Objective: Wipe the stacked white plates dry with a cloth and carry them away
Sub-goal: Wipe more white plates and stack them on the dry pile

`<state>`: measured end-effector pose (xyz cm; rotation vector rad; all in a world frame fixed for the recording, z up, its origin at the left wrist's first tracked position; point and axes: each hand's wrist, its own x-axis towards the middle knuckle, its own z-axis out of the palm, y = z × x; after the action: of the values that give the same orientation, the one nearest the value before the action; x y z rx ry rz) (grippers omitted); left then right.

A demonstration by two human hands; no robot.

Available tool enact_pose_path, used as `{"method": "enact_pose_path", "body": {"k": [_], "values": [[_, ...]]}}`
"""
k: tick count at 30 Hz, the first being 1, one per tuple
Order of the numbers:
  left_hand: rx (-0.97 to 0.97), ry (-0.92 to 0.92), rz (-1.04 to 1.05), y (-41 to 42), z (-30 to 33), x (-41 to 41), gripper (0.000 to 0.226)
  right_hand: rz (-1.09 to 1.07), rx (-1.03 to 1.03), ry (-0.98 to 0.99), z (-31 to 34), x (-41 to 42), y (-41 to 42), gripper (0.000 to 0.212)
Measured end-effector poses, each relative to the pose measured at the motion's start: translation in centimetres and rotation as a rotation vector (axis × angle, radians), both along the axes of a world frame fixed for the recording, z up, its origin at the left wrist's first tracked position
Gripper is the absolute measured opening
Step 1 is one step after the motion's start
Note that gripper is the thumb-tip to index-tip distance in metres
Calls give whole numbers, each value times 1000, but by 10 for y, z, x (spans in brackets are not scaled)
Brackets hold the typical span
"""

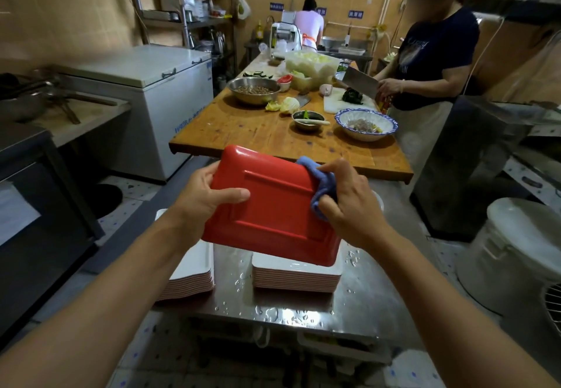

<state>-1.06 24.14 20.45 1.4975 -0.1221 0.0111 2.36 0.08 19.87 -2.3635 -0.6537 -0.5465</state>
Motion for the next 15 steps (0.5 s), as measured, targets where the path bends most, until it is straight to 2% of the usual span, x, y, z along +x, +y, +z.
{"method": "enact_pose_path", "body": {"k": [4, 8, 11, 15], "values": [[-73, 85, 40, 2, -8, -2, 59, 25, 117, 209, -12, 0, -11, 35], [-202, 218, 124, -6, -19, 3, 51, 65, 178, 230, -21, -7, -7, 55], [-296, 313, 206, -11, -23, 10, 30, 104, 200, 226, -37, -19, -10, 55], [-361, 442, 252, -18, -25, 14, 16, 109, 187, 119, -50, -30, -7, 55]]}}
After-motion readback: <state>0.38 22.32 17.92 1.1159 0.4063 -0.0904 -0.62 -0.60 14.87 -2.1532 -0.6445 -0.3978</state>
